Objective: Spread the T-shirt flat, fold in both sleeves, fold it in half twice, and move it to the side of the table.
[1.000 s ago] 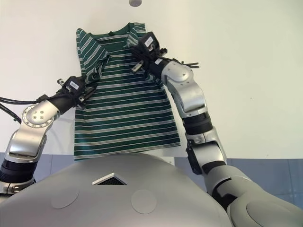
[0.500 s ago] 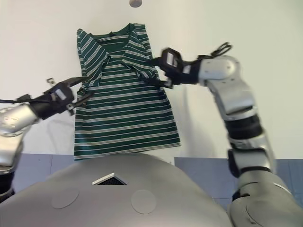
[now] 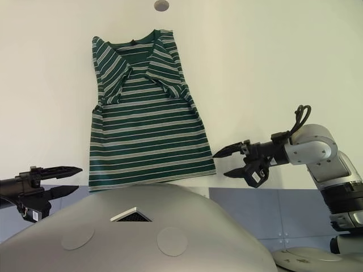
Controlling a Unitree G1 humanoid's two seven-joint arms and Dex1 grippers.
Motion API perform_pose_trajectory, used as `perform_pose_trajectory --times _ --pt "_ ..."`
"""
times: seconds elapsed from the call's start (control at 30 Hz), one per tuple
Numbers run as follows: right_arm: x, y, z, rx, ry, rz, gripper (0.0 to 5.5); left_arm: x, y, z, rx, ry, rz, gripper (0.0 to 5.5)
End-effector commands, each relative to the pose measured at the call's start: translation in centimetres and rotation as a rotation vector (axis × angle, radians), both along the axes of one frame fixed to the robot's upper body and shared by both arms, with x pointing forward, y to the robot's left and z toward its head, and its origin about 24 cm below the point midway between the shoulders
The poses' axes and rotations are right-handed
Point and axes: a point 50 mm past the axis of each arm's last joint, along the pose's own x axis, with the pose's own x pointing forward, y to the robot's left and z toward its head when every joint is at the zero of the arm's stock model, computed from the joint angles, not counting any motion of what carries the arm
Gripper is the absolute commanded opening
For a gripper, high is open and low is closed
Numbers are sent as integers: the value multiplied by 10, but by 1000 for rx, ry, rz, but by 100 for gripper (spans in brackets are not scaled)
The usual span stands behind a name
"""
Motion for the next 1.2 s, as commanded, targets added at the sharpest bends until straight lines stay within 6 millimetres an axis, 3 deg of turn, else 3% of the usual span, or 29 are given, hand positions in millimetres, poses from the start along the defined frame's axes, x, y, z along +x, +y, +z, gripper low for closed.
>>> perform_pose_trajectory --times 0.03,0.2,0.27,0.6,0.7,0.8,0.87,1.03,1.2 --pt "12 2 1 -2 -38 -6 324 -1 -8 -10 -18 -17 4 284" --pt "21 3 2 -6 -50 -8 324 -10 -18 -19 -20 19 -14 284" --pt "23 3 2 -8 -52 -9 324 -11 -20 -21 -21 20 -19 259" --pt "24 5 -1 -8 -52 -1 324 -12 -19 -24 15 46 -63 68" --pt "20 -2 0 -24 -37 0 324 -9 -20 -19 -31 76 5 2" --pt "18 -10 2 -55 -40 41 324 -6 -20 -13 -94 135 138 2" --pt "12 -2 -2 -10 -22 43 324 5 -21 -7 -189 176 280 2" --pt "-8 19 -18 90 22 5 208 14 -9 -5 -182 243 368 0" --pt "-11 30 -23 108 31 -9 103 21 2 -7 -157 239 377 0"
